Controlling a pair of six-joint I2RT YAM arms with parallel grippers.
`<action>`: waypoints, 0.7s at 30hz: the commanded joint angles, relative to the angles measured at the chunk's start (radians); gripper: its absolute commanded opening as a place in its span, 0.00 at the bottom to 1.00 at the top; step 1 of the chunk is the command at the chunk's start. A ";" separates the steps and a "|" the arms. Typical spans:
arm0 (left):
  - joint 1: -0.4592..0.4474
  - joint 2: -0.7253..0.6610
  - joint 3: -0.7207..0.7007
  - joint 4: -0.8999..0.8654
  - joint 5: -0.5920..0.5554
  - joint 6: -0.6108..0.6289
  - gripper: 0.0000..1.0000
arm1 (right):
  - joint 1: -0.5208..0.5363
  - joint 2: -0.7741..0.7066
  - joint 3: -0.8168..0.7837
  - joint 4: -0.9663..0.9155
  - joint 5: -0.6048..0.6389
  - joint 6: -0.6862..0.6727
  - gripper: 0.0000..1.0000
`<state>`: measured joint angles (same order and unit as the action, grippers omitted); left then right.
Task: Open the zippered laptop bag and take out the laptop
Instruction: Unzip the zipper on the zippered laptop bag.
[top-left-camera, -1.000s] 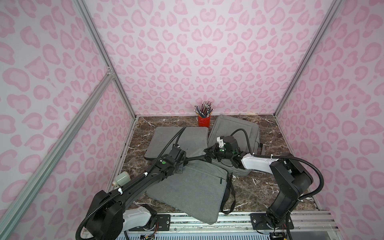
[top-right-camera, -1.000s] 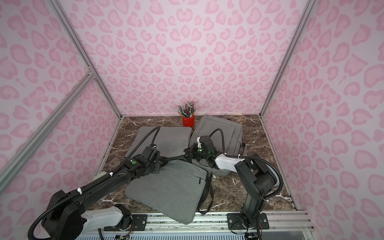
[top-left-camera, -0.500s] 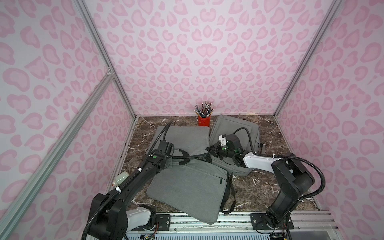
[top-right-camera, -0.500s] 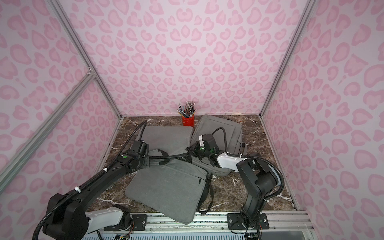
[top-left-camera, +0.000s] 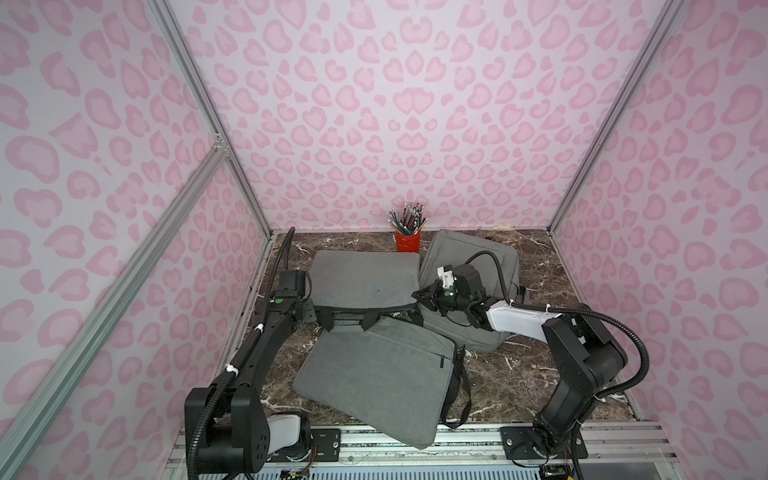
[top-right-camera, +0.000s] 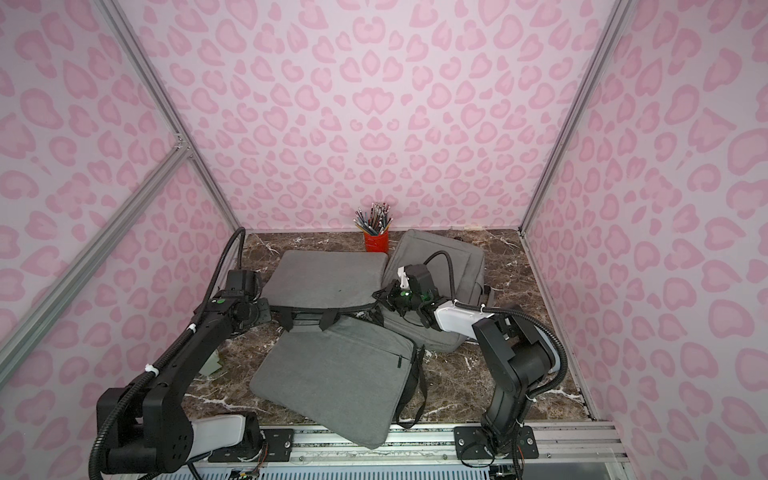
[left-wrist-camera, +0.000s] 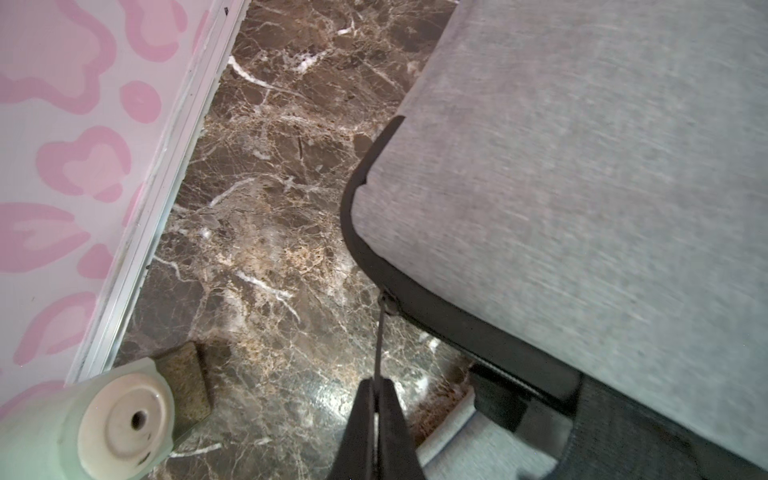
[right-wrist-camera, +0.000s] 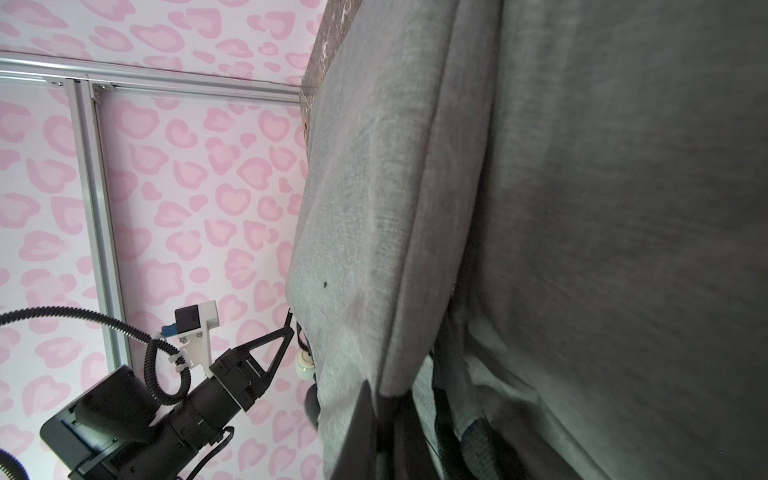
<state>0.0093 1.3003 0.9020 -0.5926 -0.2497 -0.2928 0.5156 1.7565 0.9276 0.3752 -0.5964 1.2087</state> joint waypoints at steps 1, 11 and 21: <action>0.042 0.025 0.025 0.015 -0.028 0.007 0.02 | -0.005 0.010 0.007 0.026 0.021 -0.035 0.00; 0.110 0.176 0.146 0.003 -0.105 0.076 0.02 | -0.004 0.032 0.032 0.018 -0.039 -0.087 0.00; 0.120 0.361 0.234 0.013 -0.147 0.110 0.02 | 0.002 0.057 0.055 0.000 -0.076 -0.121 0.00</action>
<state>0.1204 1.6276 1.1118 -0.6079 -0.2874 -0.1967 0.5179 1.8053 0.9699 0.3519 -0.6701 1.1183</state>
